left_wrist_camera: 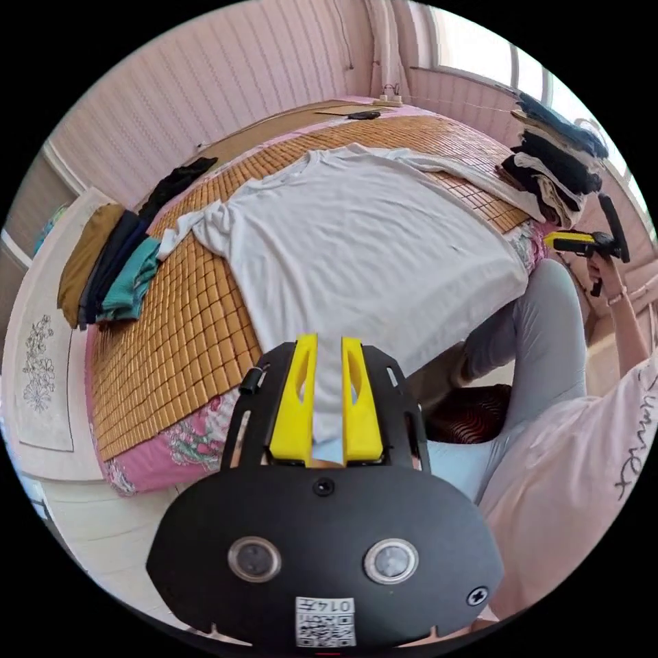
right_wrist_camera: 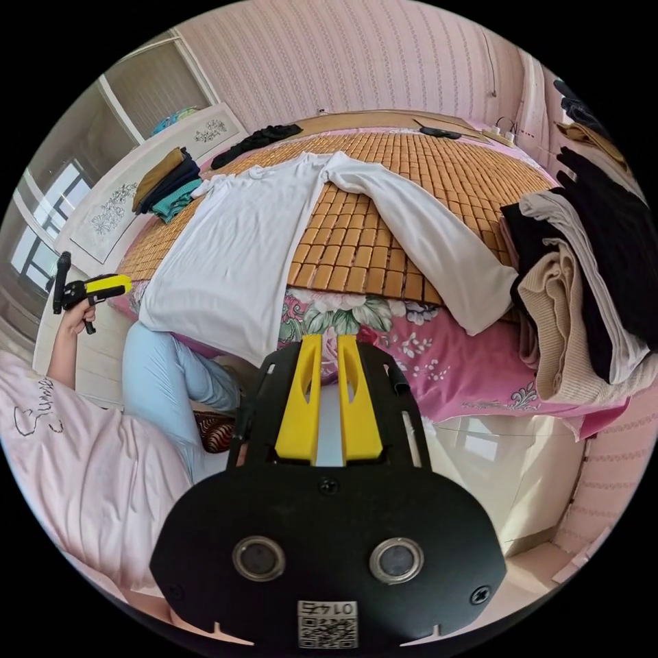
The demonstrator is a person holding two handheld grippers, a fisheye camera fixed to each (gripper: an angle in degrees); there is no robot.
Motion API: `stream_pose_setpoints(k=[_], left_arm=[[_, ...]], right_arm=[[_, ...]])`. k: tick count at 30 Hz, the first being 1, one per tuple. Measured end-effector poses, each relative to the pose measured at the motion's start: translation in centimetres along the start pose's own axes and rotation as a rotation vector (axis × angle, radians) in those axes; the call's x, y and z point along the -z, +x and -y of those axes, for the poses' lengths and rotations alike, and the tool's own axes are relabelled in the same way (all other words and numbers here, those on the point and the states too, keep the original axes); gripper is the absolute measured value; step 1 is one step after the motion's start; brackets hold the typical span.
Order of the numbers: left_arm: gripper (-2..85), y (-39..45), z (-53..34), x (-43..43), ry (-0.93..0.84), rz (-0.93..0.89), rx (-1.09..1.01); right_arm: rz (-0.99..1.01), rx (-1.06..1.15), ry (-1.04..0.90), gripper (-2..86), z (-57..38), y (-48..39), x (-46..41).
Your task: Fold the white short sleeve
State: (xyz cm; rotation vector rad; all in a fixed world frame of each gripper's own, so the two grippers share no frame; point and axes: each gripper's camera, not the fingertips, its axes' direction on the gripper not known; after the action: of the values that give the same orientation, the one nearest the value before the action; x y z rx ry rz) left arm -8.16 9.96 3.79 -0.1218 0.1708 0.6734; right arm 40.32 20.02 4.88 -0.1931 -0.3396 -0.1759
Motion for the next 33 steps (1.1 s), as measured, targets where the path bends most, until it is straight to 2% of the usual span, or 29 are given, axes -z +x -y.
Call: stream_pose_setpoints(k=[4,11,24,28,31,33], left_arm=[[7.2,6.6,9.2,-2.1,0.068,-0.122,-0.173],[7.4,15.6,16.8,-2.6,0.08,-0.079,-0.434],[7.2,20.8,23.3,-5.1,0.1,-0.12,-0.551],[7.5,20.9,25.4,-6.1,0.201,-0.182,-0.562],[7.7,22.0,27.1,-7.5,0.281,-0.146,-0.602],[7.8,22.4,28.6,-8.9,0.267,-0.119,-0.61]], right_arm=[[0.005,0.057,0.015,5.5,0.0,-1.8,0.1],[-0.137,0.039,0.017,6.2,-2.2,-0.7,1.8],[-0.218,-0.096,0.088,6.3,-5.3,4.1,3.9],[-0.259,-0.144,0.175,6.4,-5.8,5.5,4.5],[-0.287,-0.177,0.228,6.7,-5.8,6.5,4.6],[-0.292,-0.172,0.244,6.8,-5.5,6.8,4.5]])
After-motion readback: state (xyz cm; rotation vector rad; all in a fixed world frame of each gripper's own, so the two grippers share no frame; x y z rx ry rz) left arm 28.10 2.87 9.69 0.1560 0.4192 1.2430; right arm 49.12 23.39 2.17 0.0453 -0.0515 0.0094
